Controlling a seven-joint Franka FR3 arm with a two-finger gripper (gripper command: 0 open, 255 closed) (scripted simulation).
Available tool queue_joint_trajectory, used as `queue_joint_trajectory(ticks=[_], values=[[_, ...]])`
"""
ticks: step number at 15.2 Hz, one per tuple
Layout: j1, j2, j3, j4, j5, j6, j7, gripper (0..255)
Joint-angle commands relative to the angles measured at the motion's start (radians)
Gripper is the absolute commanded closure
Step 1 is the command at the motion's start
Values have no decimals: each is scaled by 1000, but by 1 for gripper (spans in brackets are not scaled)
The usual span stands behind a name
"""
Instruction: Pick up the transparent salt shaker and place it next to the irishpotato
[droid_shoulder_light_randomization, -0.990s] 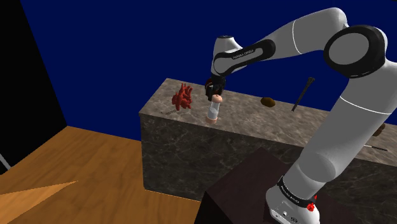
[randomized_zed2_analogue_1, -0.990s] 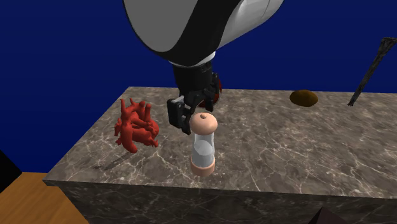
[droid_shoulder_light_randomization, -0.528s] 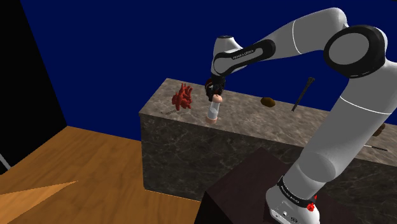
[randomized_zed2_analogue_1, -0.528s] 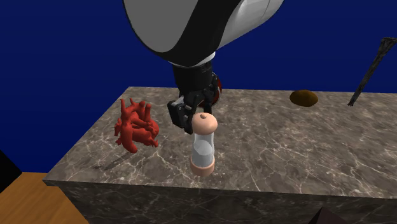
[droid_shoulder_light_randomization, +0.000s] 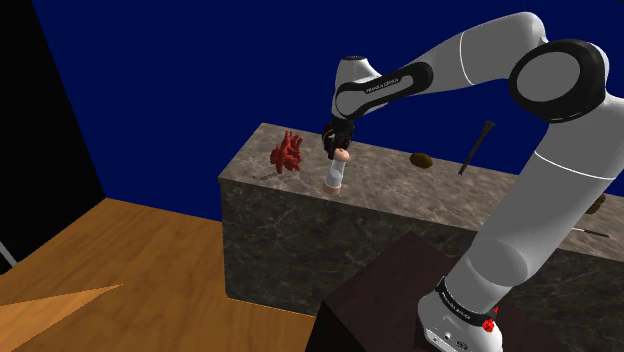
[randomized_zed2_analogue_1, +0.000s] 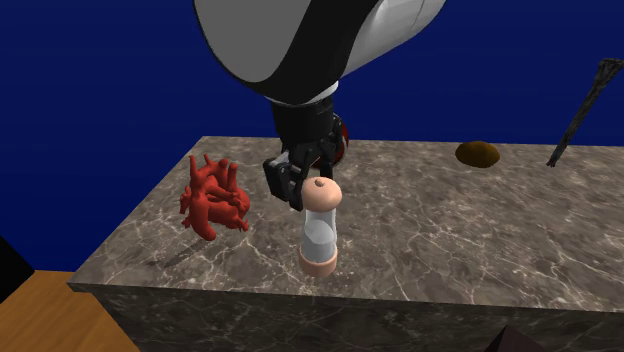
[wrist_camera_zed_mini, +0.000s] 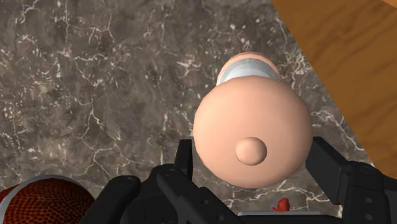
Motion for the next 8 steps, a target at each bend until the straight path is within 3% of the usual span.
queue_joint_trajectory(ticks=[1,8], values=[[0,-5,0,6,2,-13,-3,255],[1,-41,2,61,12,-101,-18,255]])
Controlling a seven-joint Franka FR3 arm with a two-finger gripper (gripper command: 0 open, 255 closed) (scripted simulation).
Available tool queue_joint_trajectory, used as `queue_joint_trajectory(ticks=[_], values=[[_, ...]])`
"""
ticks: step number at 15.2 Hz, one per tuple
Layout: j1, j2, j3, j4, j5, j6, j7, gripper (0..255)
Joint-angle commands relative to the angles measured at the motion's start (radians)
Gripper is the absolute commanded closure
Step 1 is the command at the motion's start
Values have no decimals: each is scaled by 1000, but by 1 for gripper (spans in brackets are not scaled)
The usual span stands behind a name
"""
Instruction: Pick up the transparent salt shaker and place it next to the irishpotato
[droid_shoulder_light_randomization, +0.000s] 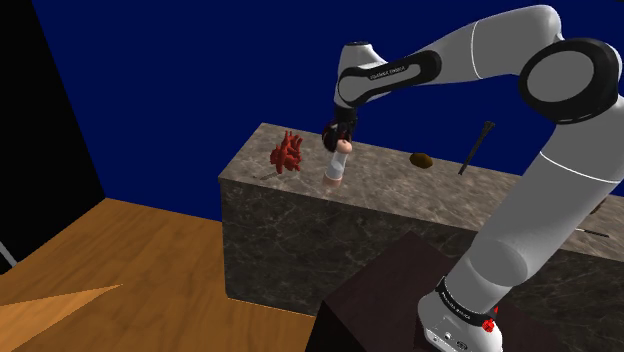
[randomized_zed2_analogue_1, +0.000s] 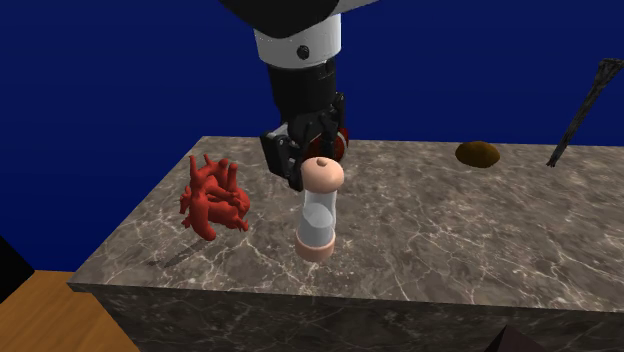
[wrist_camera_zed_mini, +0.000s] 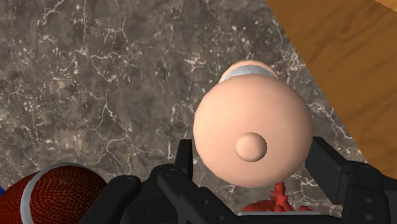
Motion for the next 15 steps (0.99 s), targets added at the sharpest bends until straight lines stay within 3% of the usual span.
queue_joint_trajectory(ticks=[1,15], values=[[1,-6,1,18,2,-24,-4,255],[3,-44,3,162,16,-204,-31,255]])
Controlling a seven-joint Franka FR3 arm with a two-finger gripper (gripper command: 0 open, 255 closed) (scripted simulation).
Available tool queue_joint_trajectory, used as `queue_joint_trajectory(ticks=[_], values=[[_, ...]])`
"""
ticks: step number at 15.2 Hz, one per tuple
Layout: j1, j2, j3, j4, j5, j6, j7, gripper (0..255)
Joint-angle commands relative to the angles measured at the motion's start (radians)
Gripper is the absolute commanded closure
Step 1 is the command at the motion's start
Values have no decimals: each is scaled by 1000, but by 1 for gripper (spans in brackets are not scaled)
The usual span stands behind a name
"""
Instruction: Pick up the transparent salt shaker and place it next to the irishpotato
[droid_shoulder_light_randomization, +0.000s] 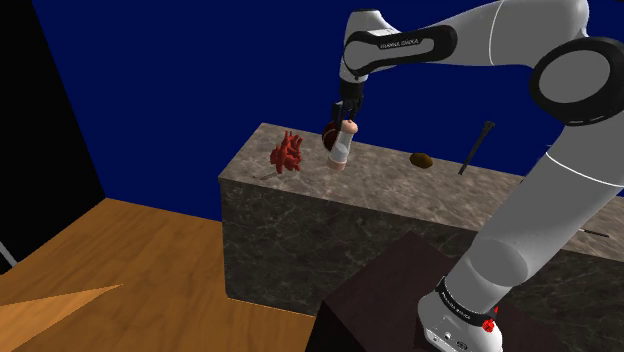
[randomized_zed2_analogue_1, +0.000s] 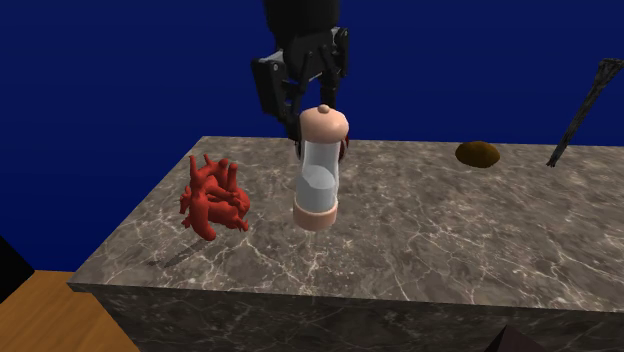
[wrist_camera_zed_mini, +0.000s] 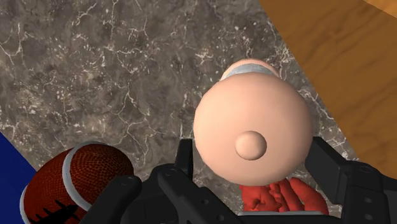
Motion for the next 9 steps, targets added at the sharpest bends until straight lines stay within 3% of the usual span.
queue_joint_trajectory(ticks=[1,9], values=[[1,-3,1,23,1,-26,-3,255],[2,-4,2,129,6,-132,-17,255]])
